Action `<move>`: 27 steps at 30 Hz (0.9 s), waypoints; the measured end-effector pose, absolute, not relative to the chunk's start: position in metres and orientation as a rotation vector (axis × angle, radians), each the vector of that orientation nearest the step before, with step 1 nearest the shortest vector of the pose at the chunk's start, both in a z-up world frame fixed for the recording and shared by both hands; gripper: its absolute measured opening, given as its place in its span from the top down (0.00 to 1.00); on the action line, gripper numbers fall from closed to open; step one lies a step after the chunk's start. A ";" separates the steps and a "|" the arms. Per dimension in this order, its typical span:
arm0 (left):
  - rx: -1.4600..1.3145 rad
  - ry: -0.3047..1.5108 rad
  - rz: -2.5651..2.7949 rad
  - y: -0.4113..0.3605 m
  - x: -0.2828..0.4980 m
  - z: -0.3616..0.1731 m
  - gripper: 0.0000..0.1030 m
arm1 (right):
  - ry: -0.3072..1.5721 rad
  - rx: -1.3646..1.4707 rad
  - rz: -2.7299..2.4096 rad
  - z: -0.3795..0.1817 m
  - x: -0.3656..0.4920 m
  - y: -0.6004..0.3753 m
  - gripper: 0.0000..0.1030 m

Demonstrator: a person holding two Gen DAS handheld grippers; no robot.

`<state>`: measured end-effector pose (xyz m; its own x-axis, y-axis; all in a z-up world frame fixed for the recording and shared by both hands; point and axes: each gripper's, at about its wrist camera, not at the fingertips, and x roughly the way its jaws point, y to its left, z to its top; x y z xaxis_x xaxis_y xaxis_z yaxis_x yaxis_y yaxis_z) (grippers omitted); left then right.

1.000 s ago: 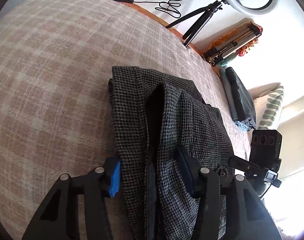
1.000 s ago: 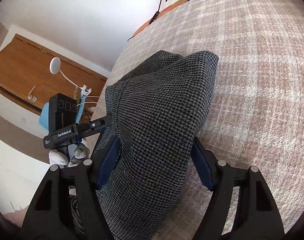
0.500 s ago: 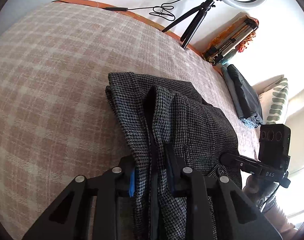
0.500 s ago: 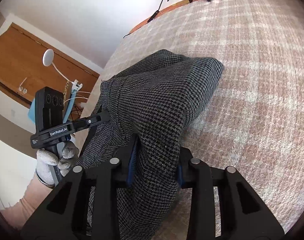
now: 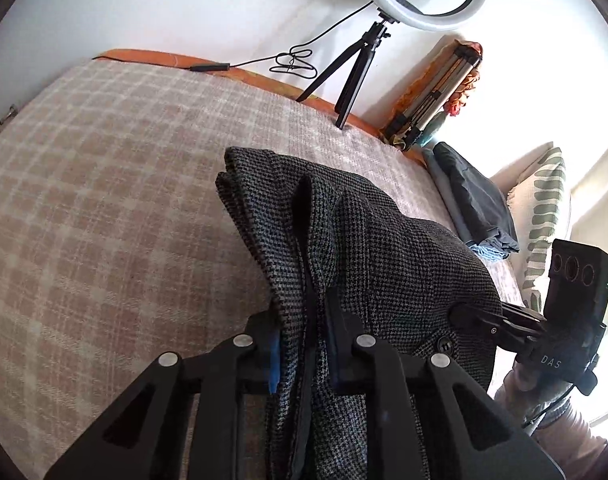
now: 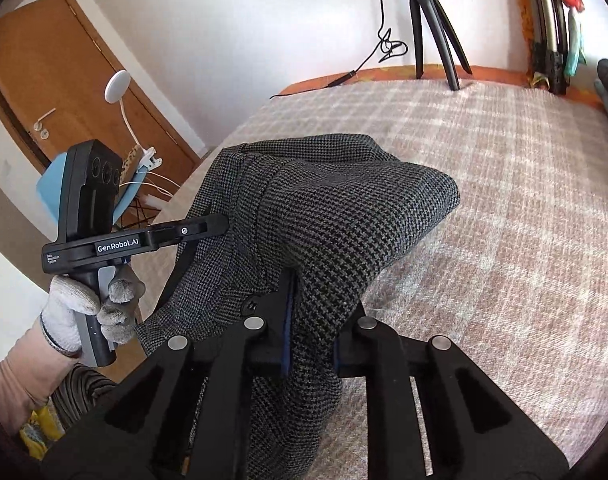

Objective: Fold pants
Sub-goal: 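Lift the folded trousers with both tools and carry them onto the stack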

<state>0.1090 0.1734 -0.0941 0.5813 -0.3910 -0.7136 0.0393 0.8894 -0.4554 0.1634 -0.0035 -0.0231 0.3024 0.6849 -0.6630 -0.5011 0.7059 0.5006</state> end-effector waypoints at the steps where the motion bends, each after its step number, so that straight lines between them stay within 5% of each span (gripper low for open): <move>1: -0.408 0.905 -0.263 0.171 0.108 -0.088 0.86 | 0.971 0.206 0.790 -0.017 0.163 -0.007 0.86; 27: -0.246 0.691 -0.571 -0.040 0.186 0.012 0.87 | 0.764 0.081 0.459 0.090 0.177 -0.225 0.87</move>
<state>0.1856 -0.0398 0.0118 0.6260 -0.5717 -0.5304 0.4135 0.8200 -0.3958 0.1774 -0.2253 0.0899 0.6290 0.4288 -0.6484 -0.3707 0.8986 0.2347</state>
